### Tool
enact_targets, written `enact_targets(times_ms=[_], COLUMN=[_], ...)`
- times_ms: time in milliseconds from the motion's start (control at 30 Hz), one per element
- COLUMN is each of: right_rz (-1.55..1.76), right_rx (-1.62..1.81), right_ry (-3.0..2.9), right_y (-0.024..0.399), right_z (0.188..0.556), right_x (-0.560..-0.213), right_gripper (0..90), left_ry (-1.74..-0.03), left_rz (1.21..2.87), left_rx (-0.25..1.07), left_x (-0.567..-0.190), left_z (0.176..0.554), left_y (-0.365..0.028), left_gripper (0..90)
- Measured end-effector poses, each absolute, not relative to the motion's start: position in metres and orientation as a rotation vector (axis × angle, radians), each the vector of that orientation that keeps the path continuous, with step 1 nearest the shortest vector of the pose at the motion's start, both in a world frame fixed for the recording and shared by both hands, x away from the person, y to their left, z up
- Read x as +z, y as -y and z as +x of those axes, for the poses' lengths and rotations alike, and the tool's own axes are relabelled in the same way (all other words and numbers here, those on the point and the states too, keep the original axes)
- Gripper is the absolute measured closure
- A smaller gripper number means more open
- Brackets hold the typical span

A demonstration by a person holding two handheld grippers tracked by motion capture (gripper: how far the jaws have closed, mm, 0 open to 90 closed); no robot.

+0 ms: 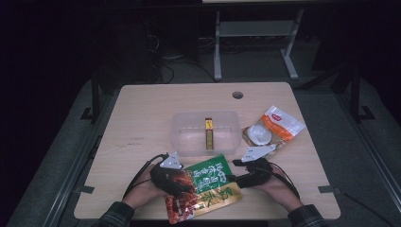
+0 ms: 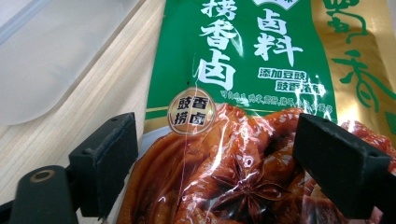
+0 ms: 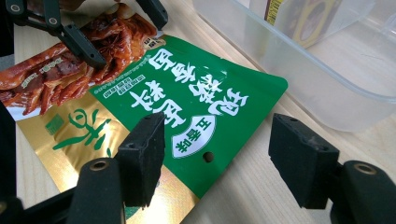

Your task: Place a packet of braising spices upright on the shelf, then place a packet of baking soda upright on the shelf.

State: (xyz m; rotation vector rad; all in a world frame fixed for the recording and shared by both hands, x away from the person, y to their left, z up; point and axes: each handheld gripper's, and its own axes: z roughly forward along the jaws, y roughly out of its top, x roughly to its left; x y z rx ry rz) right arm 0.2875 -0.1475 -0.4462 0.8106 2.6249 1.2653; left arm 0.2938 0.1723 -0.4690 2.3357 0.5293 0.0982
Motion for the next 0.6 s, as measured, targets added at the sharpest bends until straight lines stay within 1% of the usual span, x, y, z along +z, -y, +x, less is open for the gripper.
enact_targets(times_ms=[100, 133, 167, 200, 267, 300, 333, 367, 400, 433, 500, 533, 567, 600], right_rz=[0.814, 0.817, 0.817, 0.823, 0.821, 0.821, 0.82, 0.811, 0.82, 0.82, 0.823, 0.835, 0.838, 0.833], right_rx=[1.265, 1.267, 1.267, 1.266, 1.267, 1.267, 1.269, 1.27, 1.268, 1.268, 1.274, 1.274, 1.277, 1.282], right_ry=[-2.624, -2.621, -2.621, -2.619, -2.618, -2.618, -2.618, -2.614, -2.615, -2.615, -2.609, -2.608, -2.608, -2.607], right_y=[0.1476, 0.1475, 0.1475, 0.1475, 0.1475, 0.1475, 0.1477, 0.1483, 0.1488, 0.1488, 0.15, 0.1503, 0.1507, 0.1514], right_z=[0.2875, 0.2874, 0.2874, 0.2872, 0.2874, 0.2874, 0.2874, 0.288, 0.2881, 0.2881, 0.2887, 0.2887, 0.2889, 0.2895], right_x=[-0.446, -0.4459, -0.4459, -0.4458, -0.4459, -0.4459, -0.4458, -0.4457, -0.4451, -0.4451, -0.445, -0.4446, -0.4444, -0.4445], right_gripper=[35.6, 35.5, 35.5, 35.4, 35.3, 35.3, 35.3, 35.0, 34.8, 34.8, 34.3, 34.2, 33.8, 33.3], left_ry=[-0.526, -0.528, -0.525, -0.514, -0.492, -0.492, -0.49, -0.492, -0.483, -0.479, -0.475, -0.479, -0.472, -0.469], left_rz=[2.348, 2.351, 2.355, 2.367, 2.38, 2.38, 2.382, 2.378, 2.386, 2.388, 2.39, 2.389, 2.394, 2.397], left_rx=[0.108, 0.114, 0.119, 0.125, 0.133, 0.133, 0.137, 0.138, 0.138, 0.143, 0.146, 0.144, 0.147, 0.146], left_x=[-0.4679, -0.4675, -0.4666, -0.4646, -0.4632, -0.4632, -0.4627, -0.4627, -0.4619, -0.4614, -0.4607, -0.4603, -0.4601, -0.4599], left_z=[0.292, 0.2911, 0.2907, 0.2891, 0.2877, 0.2877, 0.287, 0.2863, 0.2856, 0.2848, 0.2844, 0.2843, 0.2845, 0.2845], left_y=[-0.1716, -0.1713, -0.171, -0.1706, -0.1703, -0.1703, -0.1695, -0.1687, -0.1679, -0.1668, -0.1653, -0.165, -0.1652, -0.165], left_gripper=[17.1, 20.2, 20.2, 28.6, 37.4, 40.9, 40.9, 48.8, 52.7, 52.7, 62.5, 72.6, 72.6, 79.4])
